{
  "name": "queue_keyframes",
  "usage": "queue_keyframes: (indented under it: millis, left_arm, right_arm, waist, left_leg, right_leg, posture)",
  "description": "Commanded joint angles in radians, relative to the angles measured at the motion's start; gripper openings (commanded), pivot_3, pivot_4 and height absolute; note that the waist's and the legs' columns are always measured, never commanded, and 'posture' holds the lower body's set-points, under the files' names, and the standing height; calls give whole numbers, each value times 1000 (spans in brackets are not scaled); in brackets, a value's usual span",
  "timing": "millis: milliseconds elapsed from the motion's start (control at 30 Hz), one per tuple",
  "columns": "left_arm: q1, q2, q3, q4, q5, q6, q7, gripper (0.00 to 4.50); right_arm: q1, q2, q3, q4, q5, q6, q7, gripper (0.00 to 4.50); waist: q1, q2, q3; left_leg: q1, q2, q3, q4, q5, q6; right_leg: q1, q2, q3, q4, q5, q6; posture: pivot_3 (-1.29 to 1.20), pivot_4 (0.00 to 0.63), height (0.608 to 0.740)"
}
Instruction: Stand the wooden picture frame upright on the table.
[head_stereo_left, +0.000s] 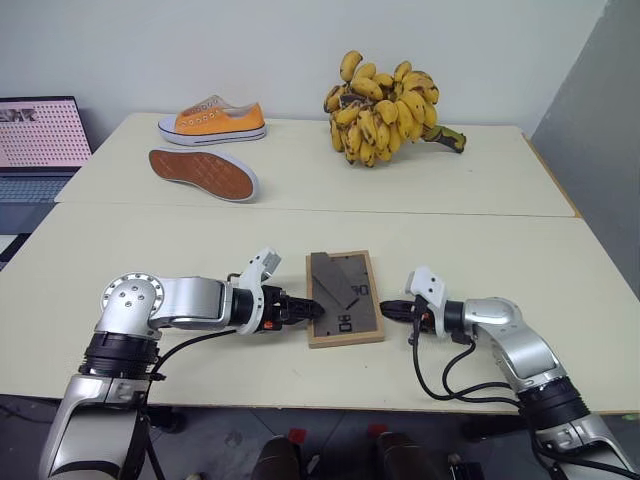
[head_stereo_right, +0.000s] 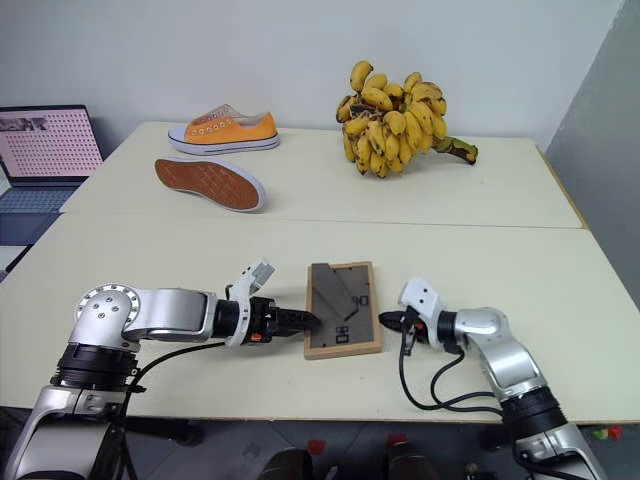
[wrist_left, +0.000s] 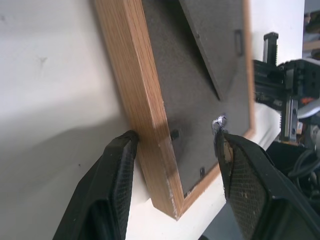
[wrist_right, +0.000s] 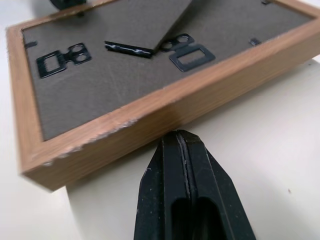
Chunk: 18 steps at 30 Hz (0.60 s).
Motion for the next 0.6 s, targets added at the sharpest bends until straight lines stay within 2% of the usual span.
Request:
queue_keyframes:
  millis: [33, 267, 600]
  left_arm:
    - [-11, -9, -13, -20, -44, -32, -10, 2642]
    - [-24, -3, -13, -6, -44, -49, -16, 2642]
    - [5, 33, -6, -40, -44, -29, -55, 2642]
  right_arm:
    - [-23, 35, 12, -53, 18, 8, -16, 0]
    - [-9, 18, 15, -38, -4, -11, -15, 0]
    - [-50, -176, -38, 76, -15, -114, 95, 0]
  waist:
    - [1, 0, 0]
    - [7, 0, 0]
    - [10, 0, 0]
  left_leg:
    - [0, 0, 0, 0, 0, 0]
    - [-1, -1, 0, 0, 0, -1]
    - [-1, -2, 0, 0, 0, -1]
  right_leg:
    - [0, 0, 0, 0, 0, 0]
    - [0, -1, 0, -1, 0, 0]
    - [0, -1, 0, -2, 0, 0]
  posture:
    - [0, 150, 740]
    - [0, 150, 740]
    - [0, 150, 740]
